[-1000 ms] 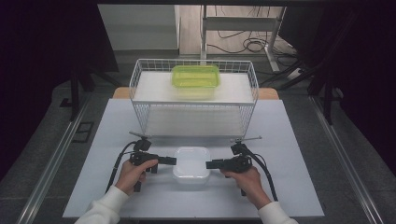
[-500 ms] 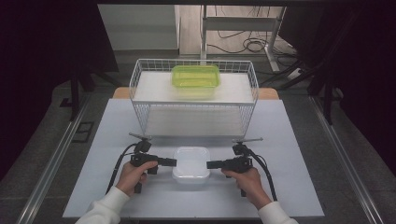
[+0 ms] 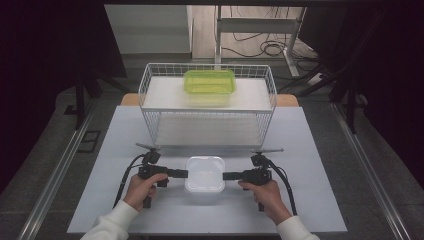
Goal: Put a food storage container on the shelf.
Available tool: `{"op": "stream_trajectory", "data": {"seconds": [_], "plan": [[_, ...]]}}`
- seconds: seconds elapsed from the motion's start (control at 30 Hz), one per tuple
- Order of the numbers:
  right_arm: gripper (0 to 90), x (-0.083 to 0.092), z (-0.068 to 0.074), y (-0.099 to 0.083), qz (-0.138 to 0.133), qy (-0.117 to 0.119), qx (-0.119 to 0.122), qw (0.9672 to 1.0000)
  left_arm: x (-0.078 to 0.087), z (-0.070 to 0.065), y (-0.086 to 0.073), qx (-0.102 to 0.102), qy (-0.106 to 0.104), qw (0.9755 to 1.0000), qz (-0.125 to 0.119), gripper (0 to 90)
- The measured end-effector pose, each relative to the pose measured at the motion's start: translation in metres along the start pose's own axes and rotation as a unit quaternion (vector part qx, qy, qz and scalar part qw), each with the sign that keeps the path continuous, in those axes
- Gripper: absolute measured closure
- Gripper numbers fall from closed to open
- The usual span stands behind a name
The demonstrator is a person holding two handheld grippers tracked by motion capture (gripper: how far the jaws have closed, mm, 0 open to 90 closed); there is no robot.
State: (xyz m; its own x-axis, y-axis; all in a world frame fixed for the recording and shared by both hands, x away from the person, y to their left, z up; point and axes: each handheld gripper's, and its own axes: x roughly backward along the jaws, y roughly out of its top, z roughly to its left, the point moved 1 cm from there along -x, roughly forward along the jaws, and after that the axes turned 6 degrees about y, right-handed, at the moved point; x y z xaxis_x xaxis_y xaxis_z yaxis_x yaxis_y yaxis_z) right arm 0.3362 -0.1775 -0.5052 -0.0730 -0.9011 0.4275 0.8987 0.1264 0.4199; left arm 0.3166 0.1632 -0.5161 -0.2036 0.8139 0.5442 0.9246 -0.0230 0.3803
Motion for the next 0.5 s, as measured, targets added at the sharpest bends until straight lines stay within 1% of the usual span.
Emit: {"op": "stream_trajectory", "data": {"seconds": [0.13, 0.37, 0.5], "plan": [[74.2, 0.0014, 0.0007, 0.0002, -0.003, -0.001, 0.001, 1.0000, 0.0007, -0.0017, -0.0003, 0.000, 0.001, 1.0000, -0.001, 76.2], [77.5, 0.0043, 0.0040, 0.0005, -0.010, 0.005, 0.005, 0.9999, 0.0023, -0.0047, -0.0009, -0.009, 0.009, 0.9999, -0.007, 78.4], [78.8, 0.0059, 0.0054, 0.0009, -0.012, -0.001, 0.013, 0.9998, 0.0024, -0.0066, -0.0008, -0.016, 0.010, 0.9998, -0.008, 79.6]]}}
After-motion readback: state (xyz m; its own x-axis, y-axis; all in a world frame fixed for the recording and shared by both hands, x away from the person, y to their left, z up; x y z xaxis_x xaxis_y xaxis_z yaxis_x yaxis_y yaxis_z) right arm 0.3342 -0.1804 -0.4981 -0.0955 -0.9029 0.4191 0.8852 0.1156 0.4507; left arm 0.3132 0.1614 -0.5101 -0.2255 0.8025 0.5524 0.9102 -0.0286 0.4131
